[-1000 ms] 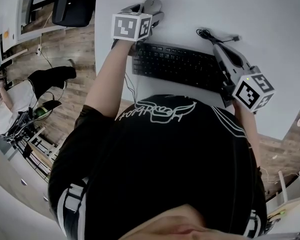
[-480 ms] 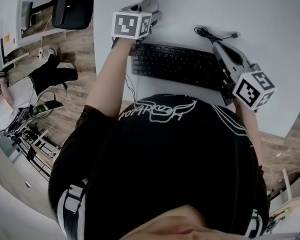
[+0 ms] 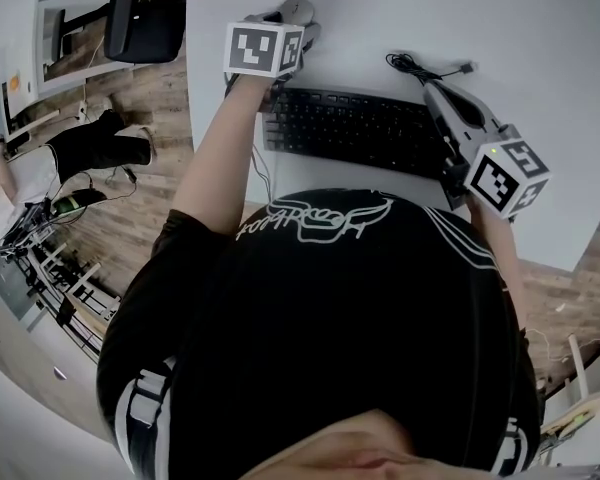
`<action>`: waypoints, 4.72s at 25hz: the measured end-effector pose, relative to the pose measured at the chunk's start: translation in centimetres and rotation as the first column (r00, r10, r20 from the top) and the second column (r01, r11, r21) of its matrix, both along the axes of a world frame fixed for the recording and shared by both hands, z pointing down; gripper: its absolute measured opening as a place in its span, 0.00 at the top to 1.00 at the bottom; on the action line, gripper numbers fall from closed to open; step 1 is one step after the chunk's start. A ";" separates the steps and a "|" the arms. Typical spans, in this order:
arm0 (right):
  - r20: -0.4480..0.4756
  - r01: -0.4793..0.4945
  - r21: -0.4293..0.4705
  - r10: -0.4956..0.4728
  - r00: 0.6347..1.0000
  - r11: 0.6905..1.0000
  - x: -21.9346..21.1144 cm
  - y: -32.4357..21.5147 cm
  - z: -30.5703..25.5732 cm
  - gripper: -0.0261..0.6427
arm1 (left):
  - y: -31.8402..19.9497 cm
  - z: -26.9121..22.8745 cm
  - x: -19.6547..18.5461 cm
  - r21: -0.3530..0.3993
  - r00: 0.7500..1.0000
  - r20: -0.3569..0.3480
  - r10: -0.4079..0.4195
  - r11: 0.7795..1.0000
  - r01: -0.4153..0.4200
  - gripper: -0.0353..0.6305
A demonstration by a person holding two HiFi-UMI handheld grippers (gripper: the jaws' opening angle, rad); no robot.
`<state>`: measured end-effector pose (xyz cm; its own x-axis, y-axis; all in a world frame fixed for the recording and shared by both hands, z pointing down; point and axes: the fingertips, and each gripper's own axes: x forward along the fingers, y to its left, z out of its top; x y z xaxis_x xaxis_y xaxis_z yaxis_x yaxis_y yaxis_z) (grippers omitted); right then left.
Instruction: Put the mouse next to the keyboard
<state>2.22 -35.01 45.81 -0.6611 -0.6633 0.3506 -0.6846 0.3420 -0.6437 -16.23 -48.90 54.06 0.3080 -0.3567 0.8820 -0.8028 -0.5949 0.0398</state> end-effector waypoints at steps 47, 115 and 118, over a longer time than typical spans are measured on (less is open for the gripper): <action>-0.122 -0.123 0.116 0.137 0.983 0.986 -0.9 7.9 -5.2 0.94 | 4.7 -12.6 1.6 0.348 0.960 -0.266 0.094 0.937 0.005 0.50; -0.148 -0.196 0.320 0.253 0.956 0.927 16.7 45.1 -11.7 0.94 | 52.4 -22.6 25.1 0.485 0.781 -0.485 0.394 0.864 -0.135 0.50; -0.143 -0.206 0.309 0.259 0.955 0.929 17.1 45.8 -11.3 0.94 | 52.7 -22.4 25.5 0.479 0.781 -0.482 0.396 0.866 -0.143 0.50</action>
<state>19.33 10.81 34.47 -0.4205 -0.8804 0.2192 -0.8612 0.3112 -0.4019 9.30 3.82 31.66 0.8274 -0.4563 0.3274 -0.5181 -0.8452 0.1312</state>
